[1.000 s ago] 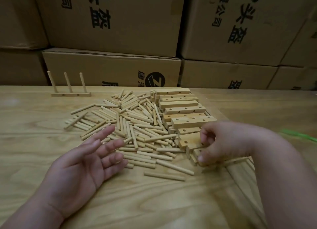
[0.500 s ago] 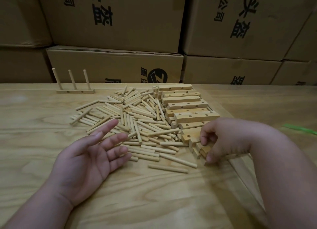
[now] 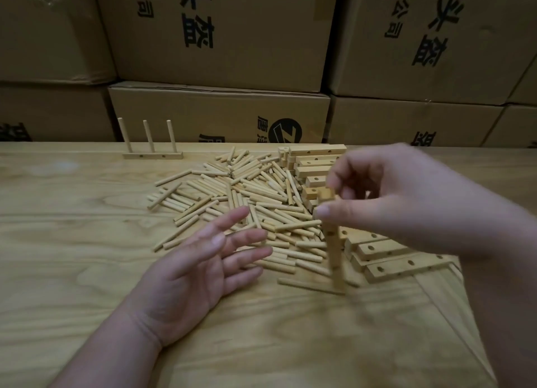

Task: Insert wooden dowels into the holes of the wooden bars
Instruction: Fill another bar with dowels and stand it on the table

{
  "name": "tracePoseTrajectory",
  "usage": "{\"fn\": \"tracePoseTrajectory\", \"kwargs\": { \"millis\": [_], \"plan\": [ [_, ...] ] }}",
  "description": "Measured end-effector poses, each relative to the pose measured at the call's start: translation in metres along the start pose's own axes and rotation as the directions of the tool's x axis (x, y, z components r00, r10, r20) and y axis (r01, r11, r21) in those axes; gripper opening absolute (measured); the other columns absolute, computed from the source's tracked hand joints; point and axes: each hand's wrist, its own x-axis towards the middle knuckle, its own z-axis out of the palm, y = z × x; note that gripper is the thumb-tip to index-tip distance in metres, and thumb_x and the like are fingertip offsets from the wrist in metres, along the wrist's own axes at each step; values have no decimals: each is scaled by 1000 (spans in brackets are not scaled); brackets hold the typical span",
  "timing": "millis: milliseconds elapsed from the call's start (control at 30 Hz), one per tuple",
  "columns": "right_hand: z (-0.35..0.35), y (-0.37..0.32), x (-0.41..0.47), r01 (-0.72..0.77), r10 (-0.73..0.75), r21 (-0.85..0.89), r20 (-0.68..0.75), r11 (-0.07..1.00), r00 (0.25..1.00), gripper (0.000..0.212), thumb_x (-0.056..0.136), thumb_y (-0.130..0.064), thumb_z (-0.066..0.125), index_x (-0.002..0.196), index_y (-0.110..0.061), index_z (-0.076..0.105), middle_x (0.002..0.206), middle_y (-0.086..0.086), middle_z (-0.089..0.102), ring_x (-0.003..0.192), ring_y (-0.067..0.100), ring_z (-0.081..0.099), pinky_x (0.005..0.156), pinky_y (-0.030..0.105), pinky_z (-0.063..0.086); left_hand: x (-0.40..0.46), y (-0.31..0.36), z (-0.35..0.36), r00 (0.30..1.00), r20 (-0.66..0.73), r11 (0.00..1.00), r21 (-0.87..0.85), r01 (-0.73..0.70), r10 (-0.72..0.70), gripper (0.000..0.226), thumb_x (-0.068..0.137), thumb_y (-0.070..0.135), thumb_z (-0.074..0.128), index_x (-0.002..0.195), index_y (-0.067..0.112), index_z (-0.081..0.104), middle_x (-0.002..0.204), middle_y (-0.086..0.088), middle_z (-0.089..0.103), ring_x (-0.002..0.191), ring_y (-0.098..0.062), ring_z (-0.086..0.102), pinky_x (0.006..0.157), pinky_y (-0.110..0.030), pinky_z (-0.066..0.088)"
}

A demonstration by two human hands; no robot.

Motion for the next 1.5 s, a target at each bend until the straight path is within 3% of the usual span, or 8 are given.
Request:
{"fn": "tracePoseTrajectory", "kwargs": {
  "millis": [167,333,467,567,700,800,1167,1500],
  "plan": [
    [65,-1,21,-18,58,320,-117,947,991,23,76,-49,72,87,-28,70,77,-5,69,65,6,62,59,23,51,-3,2,7,996,77,997,69,46,-52,81,67,46,87,138,17,61,135,-23,62,117,-40,64,94,-45,55],
    [87,23,33,-100,165,327,-176,940,970,16,87,-55,64,93,-42,71,89,-20,72,79,0,66,76,30,55,0,-1,5,998,-58,993,108,45,-39,61,69,29,83,125,9,68,77,-14,57,59,-20,50,54,-26,43],
    [79,48,38,-180,213,163,-216,970,953,22,93,-55,60,113,-50,67,94,-27,65,90,-6,62,90,33,54,4,-1,4,994,-110,1000,15,20,-18,45,81,22,65,124,11,64,71,-6,47,55,-16,40,54,-29,31],
    [84,65,42,-166,120,-161,-263,973,957,38,98,-39,58,136,-42,58,96,-24,58,82,-5,59,75,20,50,5,-2,3,987,-162,1000,-3,13,-14,50,80,22,63,129,11,60,70,-5,47,54,-15,39,54,-29,28],
    [96,83,45,-136,7,-500,-252,855,968,35,99,-25,51,131,-34,65,110,-16,54,110,10,45,98,33,44,5,-2,2,988,-156,1000,10,15,-13,53,79,18,63,131,14,61,71,-5,47,55,-15,38,55,-30,29],
    [102,88,47,-147,-11,-612,-247,777,969,32,94,-22,52,119,-34,69,109,-14,50,106,14,39,94,35,36,4,-2,3,989,-149,1000,7,11,-9,53,78,15,61,131,16,63,72,-5,47,56,-15,38,55,-30,30],
    [106,87,47,-164,-38,-610,-305,776,952,20,99,-32,52,113,-39,65,116,-17,54,114,13,41,103,39,21,6,0,9,982,-184,997,-70,29,-42,30,87,22,52,114,16,65,71,-7,47,54,-17,39,54,-30,36],
    [113,74,40,295,-470,-437,-371,849,801,17,95,-10,54,101,-23,64,91,-19,56,85,0,50,85,31,41,7,-5,7,961,-276,999,35,-16,25,53,84,16,63,135,31,56,92,-13,74,62,-17,65,57,-31,57]
  ]
}}
